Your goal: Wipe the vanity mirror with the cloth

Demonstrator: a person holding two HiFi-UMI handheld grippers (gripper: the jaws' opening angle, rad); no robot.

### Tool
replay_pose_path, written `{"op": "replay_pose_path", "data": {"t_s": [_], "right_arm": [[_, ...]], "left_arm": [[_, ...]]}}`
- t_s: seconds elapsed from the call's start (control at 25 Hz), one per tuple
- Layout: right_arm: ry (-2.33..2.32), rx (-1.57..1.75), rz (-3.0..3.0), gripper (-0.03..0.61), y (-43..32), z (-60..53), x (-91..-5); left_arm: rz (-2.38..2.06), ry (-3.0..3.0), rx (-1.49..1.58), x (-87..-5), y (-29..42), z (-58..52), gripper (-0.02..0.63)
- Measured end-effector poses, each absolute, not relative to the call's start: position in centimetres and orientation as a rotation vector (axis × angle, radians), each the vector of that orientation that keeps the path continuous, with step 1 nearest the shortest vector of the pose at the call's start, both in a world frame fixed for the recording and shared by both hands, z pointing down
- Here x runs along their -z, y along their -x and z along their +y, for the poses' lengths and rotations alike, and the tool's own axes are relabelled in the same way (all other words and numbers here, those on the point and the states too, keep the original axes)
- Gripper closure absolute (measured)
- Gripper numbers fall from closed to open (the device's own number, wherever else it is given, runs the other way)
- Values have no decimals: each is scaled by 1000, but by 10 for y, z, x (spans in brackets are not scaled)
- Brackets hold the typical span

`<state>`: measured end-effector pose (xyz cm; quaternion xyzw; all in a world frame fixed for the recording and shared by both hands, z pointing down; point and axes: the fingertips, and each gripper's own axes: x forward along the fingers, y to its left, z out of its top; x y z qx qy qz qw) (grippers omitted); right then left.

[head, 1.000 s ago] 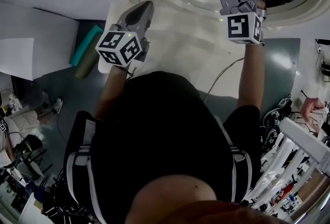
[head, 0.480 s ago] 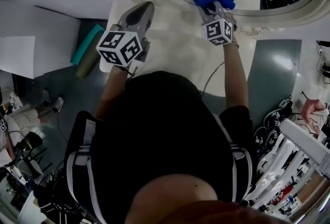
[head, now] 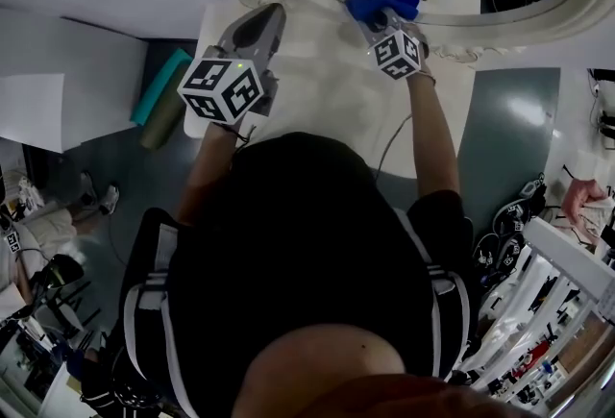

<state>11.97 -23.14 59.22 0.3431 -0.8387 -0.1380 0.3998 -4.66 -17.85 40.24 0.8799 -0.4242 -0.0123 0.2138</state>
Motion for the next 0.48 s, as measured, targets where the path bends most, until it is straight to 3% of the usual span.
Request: {"op": "replay_pose_path", "data": {"t_s": [0.16,0.48], "right_arm": [[-806,213,-2113,538,-126,-224,-630],[-757,148,-2158,538,-124,-225,-630]], "left_arm": [[-1193,-2439,30,-400,50,-174,603],[-1208,-2417,43,-404,59,-182,603]]}}
